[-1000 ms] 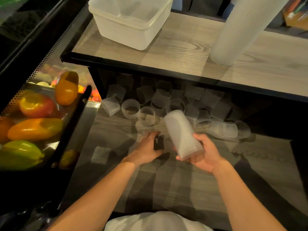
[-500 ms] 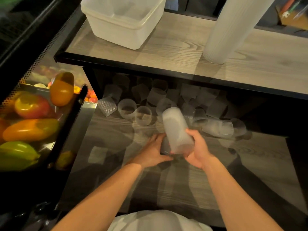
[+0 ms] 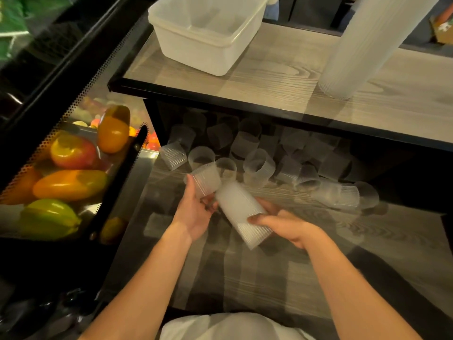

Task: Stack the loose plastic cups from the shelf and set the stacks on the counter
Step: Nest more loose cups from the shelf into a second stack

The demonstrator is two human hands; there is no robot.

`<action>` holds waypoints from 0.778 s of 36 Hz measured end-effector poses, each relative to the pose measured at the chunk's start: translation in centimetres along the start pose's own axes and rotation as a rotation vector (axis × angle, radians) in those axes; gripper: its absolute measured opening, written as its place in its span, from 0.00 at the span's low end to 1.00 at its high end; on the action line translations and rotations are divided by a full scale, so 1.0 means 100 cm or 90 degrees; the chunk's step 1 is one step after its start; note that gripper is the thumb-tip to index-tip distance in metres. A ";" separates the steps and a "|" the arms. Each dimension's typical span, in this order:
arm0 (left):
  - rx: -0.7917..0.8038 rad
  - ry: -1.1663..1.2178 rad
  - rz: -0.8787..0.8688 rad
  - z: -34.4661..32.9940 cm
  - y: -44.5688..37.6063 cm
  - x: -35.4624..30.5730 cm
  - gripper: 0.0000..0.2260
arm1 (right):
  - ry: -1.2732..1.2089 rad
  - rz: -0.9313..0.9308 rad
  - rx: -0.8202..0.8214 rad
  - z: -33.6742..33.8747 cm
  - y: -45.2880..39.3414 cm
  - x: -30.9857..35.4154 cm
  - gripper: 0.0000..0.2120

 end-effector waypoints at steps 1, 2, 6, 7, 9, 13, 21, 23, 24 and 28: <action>0.008 -0.004 0.002 -0.002 0.001 -0.001 0.35 | -0.002 0.007 0.020 -0.002 0.000 0.003 0.31; 0.015 -0.009 0.005 -0.002 0.001 -0.001 0.35 | -0.004 0.014 0.034 -0.003 0.001 0.006 0.31; -0.022 -0.028 0.015 0.001 0.000 -0.002 0.41 | -0.008 0.041 0.053 -0.006 0.001 0.013 0.32; -0.026 -0.039 0.018 0.002 0.000 -0.002 0.41 | -0.010 0.043 0.057 -0.006 0.001 0.014 0.33; -0.001 -0.039 0.025 0.000 0.002 -0.002 0.38 | -0.014 0.050 0.064 -0.009 0.001 0.015 0.33; -0.036 -0.009 -0.035 0.004 0.005 -0.010 0.31 | -0.046 0.066 0.059 -0.013 0.003 0.017 0.29; -0.039 -0.510 -0.157 0.025 0.005 -0.047 0.24 | -0.090 0.099 0.052 -0.011 0.001 0.019 0.31; 0.063 -0.434 -0.105 0.023 0.007 -0.050 0.29 | -0.013 0.092 0.081 -0.012 0.002 0.023 0.31; 0.094 -0.375 -0.090 0.022 0.007 -0.051 0.32 | 0.031 0.084 0.098 -0.013 0.003 0.025 0.33; 0.155 -0.415 -0.071 0.010 0.010 -0.049 0.27 | 0.156 0.077 0.107 -0.016 0.001 0.031 0.36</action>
Point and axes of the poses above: each hand's wrist, its own y-axis away from the middle knuckle, its own z-axis out of the back of the hand, x = y × z, the point moved 3 cm from there along -y, towards the middle knuckle, and after that the axes turned 1 degree about z, right-handed, at the moved point
